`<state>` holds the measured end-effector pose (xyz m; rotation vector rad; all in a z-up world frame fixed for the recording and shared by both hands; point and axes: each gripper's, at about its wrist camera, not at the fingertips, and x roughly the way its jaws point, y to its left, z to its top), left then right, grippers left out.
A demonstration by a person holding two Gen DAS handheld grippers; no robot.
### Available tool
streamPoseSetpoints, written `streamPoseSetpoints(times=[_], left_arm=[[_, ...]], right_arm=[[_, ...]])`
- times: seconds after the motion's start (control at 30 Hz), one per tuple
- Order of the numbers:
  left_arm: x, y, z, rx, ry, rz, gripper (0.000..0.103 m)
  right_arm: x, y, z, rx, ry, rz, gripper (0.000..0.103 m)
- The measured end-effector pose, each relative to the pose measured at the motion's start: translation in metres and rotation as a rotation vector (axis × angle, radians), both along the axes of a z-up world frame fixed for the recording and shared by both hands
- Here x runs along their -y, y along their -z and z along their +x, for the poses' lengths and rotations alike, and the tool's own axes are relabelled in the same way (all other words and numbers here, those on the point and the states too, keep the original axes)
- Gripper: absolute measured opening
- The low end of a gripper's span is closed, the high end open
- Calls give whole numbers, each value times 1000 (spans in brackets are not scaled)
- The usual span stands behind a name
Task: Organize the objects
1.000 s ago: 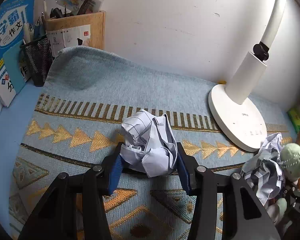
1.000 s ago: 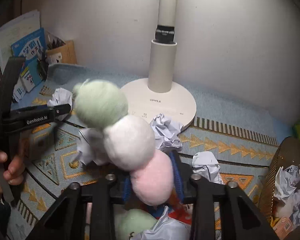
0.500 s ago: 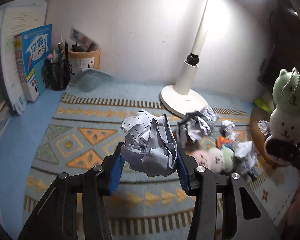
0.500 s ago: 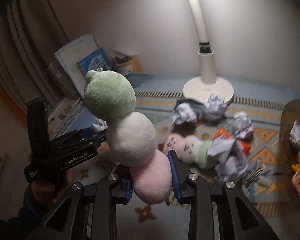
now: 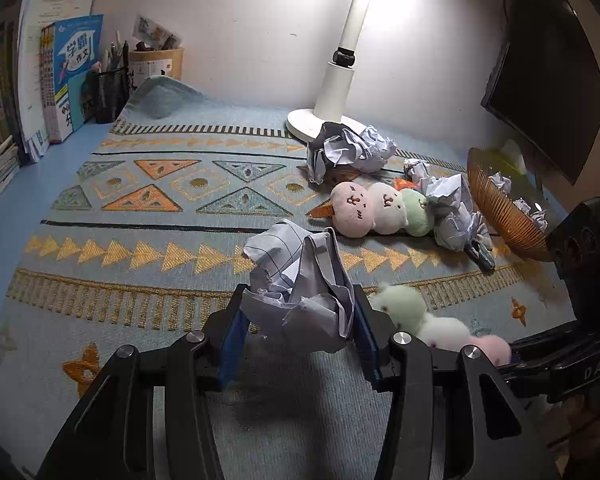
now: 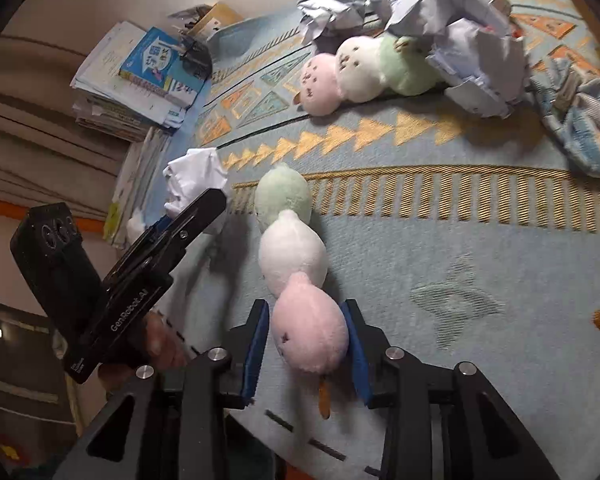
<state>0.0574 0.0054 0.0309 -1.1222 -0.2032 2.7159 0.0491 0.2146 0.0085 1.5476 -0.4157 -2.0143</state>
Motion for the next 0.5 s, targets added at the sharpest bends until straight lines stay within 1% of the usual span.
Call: streamPoseSetpoints(times=[0.03, 0.07, 0.1, 0.13, 0.2, 0.27, 0.33, 0.43, 0.47, 0.5], left_arm=[[-1, 1, 0, -5, 5, 1, 46], [-2, 3, 1, -12, 10, 0, 46], [-2, 4, 1, -17, 10, -4, 46], [-2, 4, 1, -21, 13, -4, 46], [0, 3, 2, -34, 16, 10, 46], [0, 6, 1, -28, 13, 7, 47], [-1, 6, 1, -27, 13, 3, 47], [-4, 5, 3, -46, 19, -25, 47], [-6, 4, 4, -57, 13, -43, 47], [-8, 4, 6, -68, 3, -63, 47]], right_arm=[[-3, -4, 3, -30, 17, 30, 53], [-6, -9, 6, -64, 32, 57, 66], [-7, -14, 9, -94, 33, 76, 70], [-7, -18, 12, -115, 23, 85, 72], [-5, -23, 14, -156, 4, 96, 72], [2, -26, 17, -208, 6, 157, 81], [12, -27, 19, -271, -8, 233, 85], [30, -17, 18, -388, -35, 336, 85], [32, -12, 18, -418, -26, 370, 85], [31, -7, 17, -423, -22, 385, 85]])
